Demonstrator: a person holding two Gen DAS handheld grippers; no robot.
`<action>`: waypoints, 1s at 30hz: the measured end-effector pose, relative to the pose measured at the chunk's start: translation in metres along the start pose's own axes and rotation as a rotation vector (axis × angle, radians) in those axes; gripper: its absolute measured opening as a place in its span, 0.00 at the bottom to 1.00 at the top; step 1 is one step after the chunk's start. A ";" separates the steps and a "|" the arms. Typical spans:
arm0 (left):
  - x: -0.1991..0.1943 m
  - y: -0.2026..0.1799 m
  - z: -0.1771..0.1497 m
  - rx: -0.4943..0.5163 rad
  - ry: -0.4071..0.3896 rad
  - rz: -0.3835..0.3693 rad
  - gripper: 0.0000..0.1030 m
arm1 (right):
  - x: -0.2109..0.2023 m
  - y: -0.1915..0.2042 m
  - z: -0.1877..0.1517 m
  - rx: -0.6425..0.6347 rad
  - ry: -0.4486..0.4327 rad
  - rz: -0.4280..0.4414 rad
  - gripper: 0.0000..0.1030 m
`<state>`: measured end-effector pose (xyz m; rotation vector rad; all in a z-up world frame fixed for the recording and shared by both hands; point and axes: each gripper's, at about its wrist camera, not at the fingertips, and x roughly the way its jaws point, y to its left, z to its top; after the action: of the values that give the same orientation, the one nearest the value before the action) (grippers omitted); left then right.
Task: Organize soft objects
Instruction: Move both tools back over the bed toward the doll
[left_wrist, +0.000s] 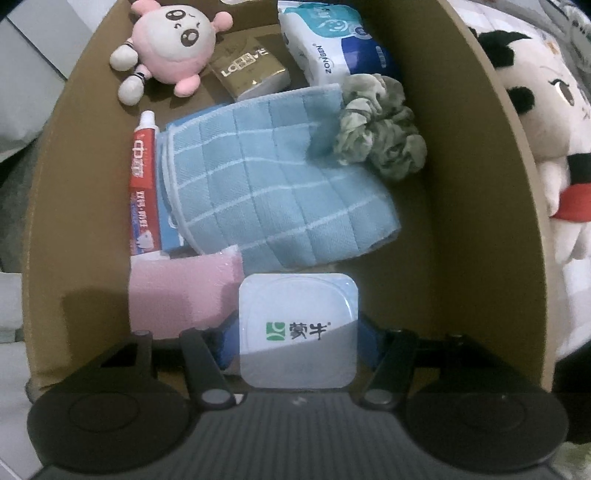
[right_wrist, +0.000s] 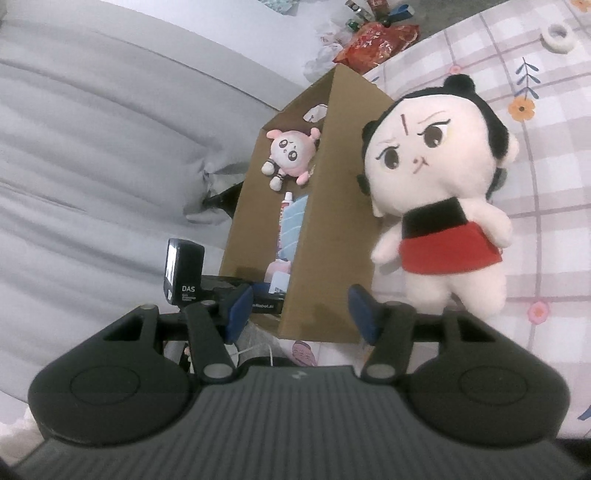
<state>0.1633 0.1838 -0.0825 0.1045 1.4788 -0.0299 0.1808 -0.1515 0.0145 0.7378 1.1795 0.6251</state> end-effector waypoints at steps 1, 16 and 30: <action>0.000 -0.001 0.000 0.001 0.001 0.010 0.62 | -0.001 -0.001 -0.001 0.000 -0.003 0.000 0.56; -0.074 -0.009 -0.019 -0.060 -0.286 -0.015 0.87 | -0.057 0.001 -0.050 -0.098 -0.240 -0.057 0.78; -0.166 -0.088 -0.092 0.029 -0.575 -0.204 0.92 | -0.100 0.054 -0.114 -0.435 -0.478 -0.543 0.99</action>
<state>0.0495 0.0972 0.0695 -0.0323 0.9095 -0.2281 0.0419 -0.1748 0.0917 0.1580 0.7133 0.2109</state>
